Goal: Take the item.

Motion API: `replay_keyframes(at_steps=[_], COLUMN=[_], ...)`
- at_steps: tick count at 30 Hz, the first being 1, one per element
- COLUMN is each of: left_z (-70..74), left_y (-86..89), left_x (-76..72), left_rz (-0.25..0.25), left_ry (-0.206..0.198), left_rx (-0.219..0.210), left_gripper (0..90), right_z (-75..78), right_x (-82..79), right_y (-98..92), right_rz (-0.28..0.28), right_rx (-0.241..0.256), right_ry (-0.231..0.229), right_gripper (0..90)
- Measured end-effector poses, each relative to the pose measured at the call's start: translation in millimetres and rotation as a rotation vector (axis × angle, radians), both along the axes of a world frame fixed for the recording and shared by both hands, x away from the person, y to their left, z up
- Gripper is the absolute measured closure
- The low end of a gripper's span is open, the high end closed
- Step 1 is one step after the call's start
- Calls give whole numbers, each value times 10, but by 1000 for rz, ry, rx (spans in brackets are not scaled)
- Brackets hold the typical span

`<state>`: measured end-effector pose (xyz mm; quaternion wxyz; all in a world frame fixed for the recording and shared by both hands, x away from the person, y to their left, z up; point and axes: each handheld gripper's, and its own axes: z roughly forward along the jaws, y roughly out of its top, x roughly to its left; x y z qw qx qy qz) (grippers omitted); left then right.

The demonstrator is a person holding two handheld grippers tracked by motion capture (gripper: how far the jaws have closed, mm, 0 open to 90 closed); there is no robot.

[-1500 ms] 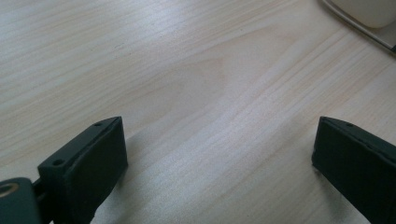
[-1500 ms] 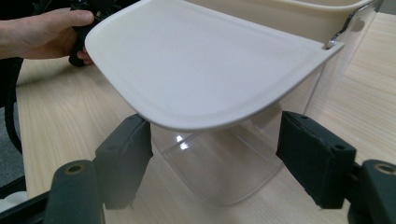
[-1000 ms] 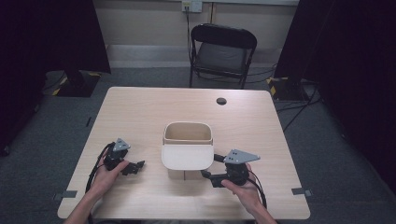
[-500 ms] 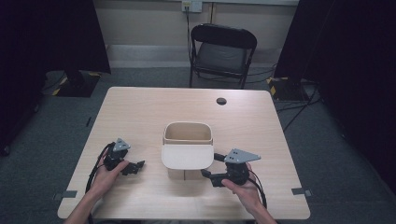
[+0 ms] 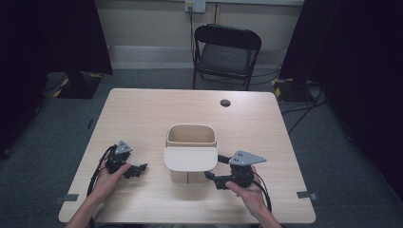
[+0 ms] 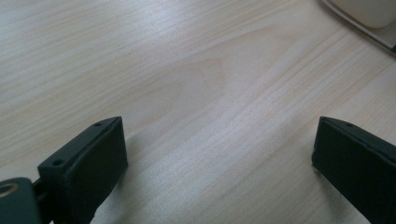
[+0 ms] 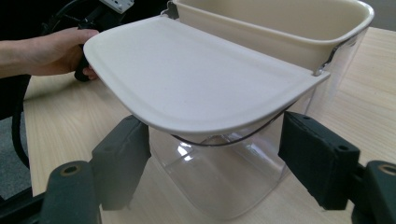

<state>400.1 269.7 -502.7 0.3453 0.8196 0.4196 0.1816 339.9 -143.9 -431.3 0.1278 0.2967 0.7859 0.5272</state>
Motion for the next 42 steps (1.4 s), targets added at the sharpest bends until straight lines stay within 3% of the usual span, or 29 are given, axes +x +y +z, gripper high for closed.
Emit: replay_keyframes(at_steps=[42], left_z=[1], left_y=[0], left_x=[-2], left_rz=[2], left_ry=[0], left_rx=[1], left_gripper=[26], right_z=[145], right_x=[43], right_y=[-15], right_rz=[-15], right_rx=[22], right_ry=[-28], right_gripper=[225])
